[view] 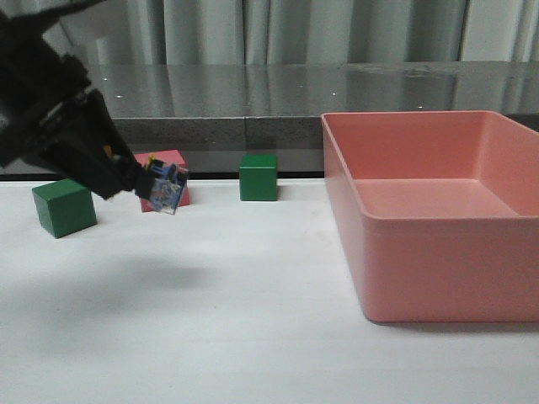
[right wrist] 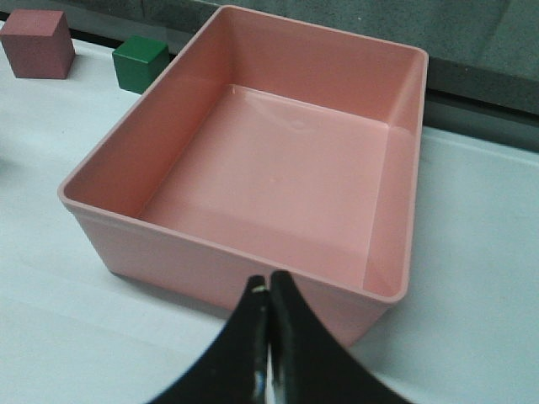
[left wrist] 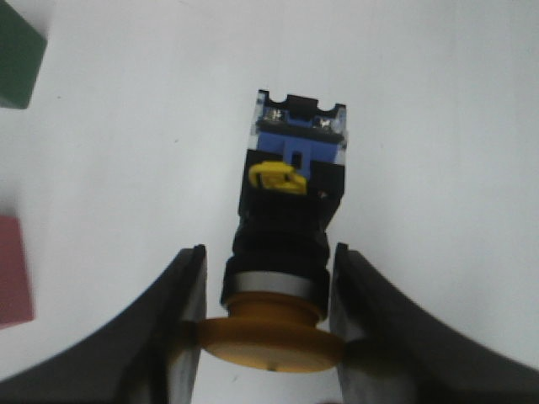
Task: Place and stand button with both arms
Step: 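Lift the button with the left gripper and rotate it cap-up, then lower the button upright onto the table and open the left gripper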
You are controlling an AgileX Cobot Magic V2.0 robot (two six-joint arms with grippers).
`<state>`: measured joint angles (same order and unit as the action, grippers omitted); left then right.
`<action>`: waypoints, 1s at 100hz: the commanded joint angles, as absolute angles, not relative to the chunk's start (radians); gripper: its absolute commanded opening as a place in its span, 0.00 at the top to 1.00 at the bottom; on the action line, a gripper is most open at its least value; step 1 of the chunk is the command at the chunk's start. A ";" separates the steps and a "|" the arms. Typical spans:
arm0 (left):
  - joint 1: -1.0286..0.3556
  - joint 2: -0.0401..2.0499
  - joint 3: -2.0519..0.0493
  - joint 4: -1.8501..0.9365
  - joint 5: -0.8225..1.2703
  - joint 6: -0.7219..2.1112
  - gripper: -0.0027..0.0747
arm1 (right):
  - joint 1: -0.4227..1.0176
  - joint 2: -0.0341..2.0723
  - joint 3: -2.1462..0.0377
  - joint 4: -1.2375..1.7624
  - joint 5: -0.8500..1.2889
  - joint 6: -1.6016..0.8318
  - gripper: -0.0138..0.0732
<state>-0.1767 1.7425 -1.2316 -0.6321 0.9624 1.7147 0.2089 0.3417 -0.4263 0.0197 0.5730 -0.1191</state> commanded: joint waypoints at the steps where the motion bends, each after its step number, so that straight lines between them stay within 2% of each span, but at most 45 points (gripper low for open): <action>1: -0.248 1.647 -1.346 -0.392 1.005 1.464 0.99 | 0.204 0.348 -0.453 0.013 0.501 -0.121 0.91; 13: -0.364 1.647 -1.459 -0.032 1.093 1.239 0.99 | 0.204 0.348 -0.453 0.013 0.501 -0.121 0.91; 30: -0.493 1.673 -1.488 0.287 1.151 1.082 0.99 | 0.204 0.348 -0.453 0.013 0.501 -0.121 0.91; 67: -0.577 1.821 -1.488 0.543 1.211 0.881 0.99 | 0.204 0.348 -0.453 0.013 0.504 -0.121 0.91; 100: -0.631 1.916 -1.488 0.559 1.220 0.845 0.99 | 0.204 0.348 -0.453 0.013 0.508 -0.121 0.91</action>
<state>-0.6108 1.9534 -1.4553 0.5241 1.2074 0.8596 0.2089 0.3417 -0.4263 0.0197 0.5730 -0.1191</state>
